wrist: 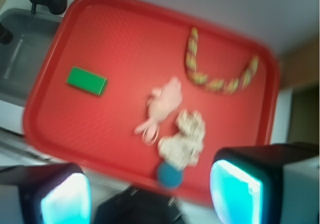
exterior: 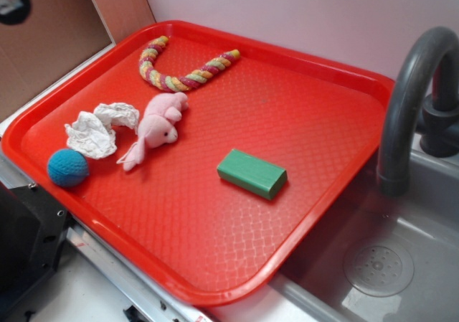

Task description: Grab the green block.

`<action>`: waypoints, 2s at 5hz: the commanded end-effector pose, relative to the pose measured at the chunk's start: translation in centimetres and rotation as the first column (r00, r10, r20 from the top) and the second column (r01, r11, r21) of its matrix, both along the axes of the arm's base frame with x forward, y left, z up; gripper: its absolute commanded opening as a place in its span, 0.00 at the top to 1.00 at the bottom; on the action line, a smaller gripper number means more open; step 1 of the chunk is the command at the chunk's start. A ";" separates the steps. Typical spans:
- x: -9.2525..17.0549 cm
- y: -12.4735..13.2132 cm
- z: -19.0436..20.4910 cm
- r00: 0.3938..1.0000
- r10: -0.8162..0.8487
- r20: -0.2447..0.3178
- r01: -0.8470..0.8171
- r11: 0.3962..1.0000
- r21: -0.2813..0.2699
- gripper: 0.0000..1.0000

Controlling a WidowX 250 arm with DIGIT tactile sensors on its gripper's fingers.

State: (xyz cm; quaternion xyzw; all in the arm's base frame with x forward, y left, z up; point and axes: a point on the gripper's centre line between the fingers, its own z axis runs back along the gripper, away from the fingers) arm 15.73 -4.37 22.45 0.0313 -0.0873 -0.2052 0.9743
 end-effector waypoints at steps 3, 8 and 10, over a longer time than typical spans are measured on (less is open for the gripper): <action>5.2 -5.3 -5.7 0.722 -0.689 0.059 0.691 0.717 -0.090 0.00; 5.7 -9.5 -16.6 0.615 -0.762 -0.203 0.777 0.629 -0.009 0.00; 5.7 -10.1 -19.2 0.604 -0.741 -0.293 0.783 0.620 0.045 0.00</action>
